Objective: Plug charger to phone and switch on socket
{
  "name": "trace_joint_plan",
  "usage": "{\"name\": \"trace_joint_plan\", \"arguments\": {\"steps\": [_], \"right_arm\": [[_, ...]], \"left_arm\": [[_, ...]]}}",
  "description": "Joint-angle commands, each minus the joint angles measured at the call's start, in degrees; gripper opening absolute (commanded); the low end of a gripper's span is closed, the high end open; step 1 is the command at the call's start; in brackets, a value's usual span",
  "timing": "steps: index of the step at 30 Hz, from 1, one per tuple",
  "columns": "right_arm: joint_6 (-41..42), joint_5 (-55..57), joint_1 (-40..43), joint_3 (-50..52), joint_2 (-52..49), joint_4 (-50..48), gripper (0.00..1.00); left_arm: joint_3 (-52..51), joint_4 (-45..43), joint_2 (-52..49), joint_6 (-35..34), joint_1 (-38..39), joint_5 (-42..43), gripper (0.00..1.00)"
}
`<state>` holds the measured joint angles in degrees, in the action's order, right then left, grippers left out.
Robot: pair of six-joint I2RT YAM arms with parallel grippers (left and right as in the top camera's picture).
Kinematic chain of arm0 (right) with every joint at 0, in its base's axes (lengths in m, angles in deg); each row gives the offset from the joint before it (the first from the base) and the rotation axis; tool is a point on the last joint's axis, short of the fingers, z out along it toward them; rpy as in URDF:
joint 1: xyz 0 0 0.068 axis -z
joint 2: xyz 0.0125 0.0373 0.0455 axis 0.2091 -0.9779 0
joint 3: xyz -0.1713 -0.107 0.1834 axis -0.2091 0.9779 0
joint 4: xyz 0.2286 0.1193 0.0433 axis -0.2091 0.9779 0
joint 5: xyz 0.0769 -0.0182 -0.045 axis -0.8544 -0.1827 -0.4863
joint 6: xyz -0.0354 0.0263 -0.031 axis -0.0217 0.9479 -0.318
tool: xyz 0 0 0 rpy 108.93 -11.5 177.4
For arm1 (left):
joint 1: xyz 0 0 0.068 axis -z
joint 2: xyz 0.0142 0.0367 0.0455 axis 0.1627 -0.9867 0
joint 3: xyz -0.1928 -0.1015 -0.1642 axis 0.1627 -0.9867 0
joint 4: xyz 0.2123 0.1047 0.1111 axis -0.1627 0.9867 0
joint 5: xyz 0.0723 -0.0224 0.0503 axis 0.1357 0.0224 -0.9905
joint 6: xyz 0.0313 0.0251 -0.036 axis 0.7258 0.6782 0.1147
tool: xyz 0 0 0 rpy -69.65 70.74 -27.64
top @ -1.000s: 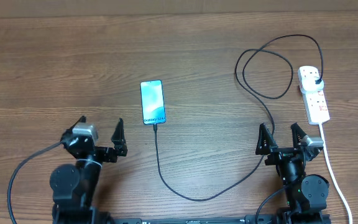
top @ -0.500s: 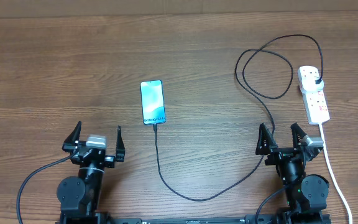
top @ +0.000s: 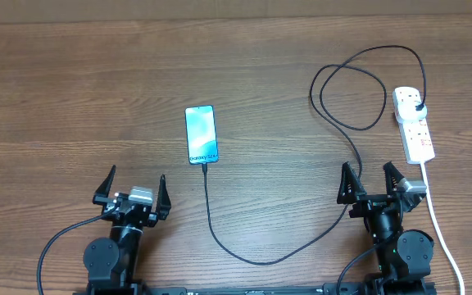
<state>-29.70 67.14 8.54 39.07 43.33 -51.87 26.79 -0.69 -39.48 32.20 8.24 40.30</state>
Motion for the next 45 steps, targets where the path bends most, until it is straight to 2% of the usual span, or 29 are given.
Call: {"name": "trace_joint_plan", "arguments": {"steps": [1,45], "right_arm": [[0.0,0.0,-0.5,0.6,0.5,-0.4,1.00],[0.0,0.0,-0.5,0.6,0.5,-0.4,1.00]], "left_arm": [[-0.4,0.1,0.8,0.6,0.4,0.6,1.00],[-0.4,0.0,0.8,-0.2,0.4,0.6,1.00]]}}
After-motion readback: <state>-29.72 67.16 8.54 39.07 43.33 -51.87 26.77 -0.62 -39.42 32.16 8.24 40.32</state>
